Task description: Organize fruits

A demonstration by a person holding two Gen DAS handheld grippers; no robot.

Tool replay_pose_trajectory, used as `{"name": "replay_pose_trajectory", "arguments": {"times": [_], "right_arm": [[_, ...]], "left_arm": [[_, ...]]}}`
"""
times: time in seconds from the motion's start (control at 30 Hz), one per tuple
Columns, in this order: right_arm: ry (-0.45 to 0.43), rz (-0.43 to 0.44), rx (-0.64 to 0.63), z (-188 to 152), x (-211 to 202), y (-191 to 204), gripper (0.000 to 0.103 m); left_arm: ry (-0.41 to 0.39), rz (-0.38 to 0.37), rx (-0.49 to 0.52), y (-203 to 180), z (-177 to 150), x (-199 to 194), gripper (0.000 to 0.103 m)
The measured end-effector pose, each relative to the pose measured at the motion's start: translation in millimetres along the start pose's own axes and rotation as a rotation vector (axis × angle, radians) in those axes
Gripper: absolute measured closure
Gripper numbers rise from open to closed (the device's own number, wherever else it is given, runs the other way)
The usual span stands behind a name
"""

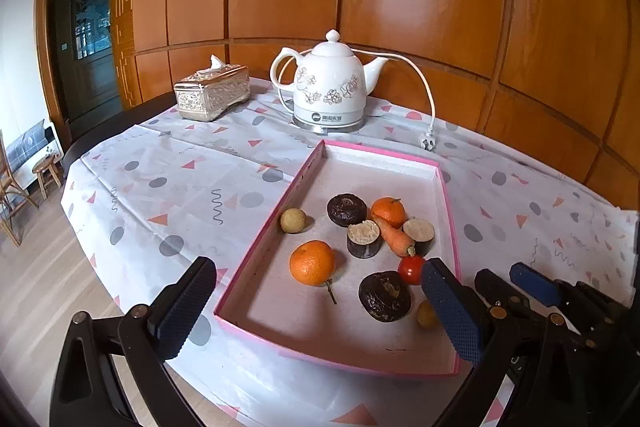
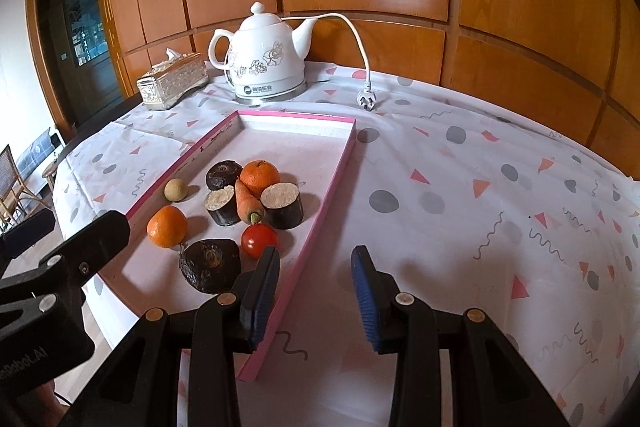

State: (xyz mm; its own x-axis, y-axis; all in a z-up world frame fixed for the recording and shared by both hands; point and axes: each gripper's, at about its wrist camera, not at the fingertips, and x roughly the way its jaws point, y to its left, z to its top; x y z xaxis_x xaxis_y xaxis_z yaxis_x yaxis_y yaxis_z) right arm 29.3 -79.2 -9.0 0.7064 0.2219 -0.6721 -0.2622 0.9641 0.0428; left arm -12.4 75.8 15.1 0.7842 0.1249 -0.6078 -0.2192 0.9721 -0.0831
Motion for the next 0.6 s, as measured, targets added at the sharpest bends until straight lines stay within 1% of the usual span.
{"name": "replay_pose_trajectory", "arguments": {"times": [0.13,0.3,0.6], "right_arm": [[0.001,0.001,-0.003,-0.1,0.1,0.6,0.065],[0.000,0.002,-0.012,-1.6,-1.0,2.1,0.065],[0.002,0.002,-0.022,-3.2,-1.4,2.9,0.065]], "left_arm": [[-0.011,0.018,0.000,0.4,0.9,-2.0,0.000],[-0.023,0.022,-0.022,3.4,1.3,-4.9,0.000],[-0.010,0.007,-0.018,3.1,1.9,-2.0,0.001]]}}
